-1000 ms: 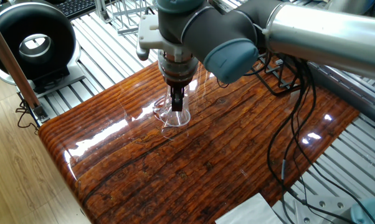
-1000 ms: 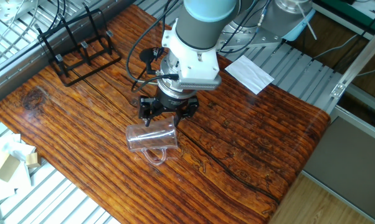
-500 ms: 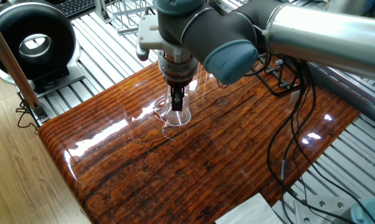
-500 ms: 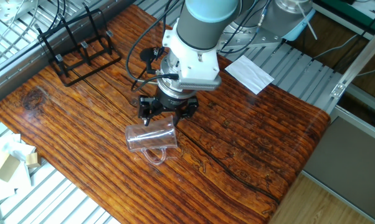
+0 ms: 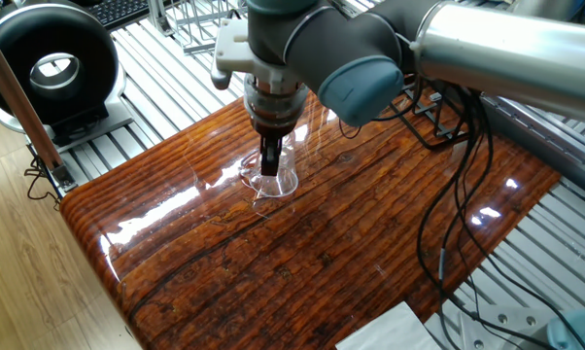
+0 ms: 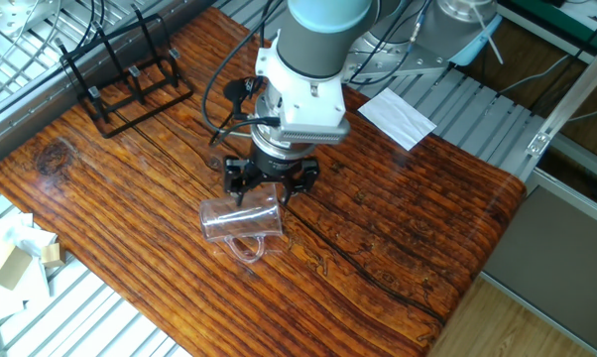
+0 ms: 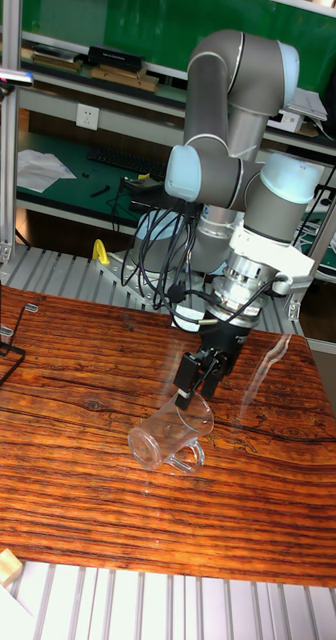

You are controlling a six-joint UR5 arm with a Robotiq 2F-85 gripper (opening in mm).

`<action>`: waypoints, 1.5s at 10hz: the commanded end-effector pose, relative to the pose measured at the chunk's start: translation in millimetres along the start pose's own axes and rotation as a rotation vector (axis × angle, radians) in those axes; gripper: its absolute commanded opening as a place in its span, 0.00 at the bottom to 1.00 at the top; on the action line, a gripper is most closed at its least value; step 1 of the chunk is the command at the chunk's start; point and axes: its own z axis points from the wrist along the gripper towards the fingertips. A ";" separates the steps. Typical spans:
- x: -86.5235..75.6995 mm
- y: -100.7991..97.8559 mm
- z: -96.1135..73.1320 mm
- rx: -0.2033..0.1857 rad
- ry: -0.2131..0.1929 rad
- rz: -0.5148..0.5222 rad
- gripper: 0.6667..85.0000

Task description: Take the cup off the cup rack

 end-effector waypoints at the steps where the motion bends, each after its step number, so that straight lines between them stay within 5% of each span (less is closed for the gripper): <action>1: -0.1 -3.7 2.6 0.000 -0.002 0.006 0.79; 11: 18.2 -41.2 2.4 0.115 0.073 -0.054 0.74; 15: 14.4 -47.4 2.3 0.123 0.061 -0.068 0.74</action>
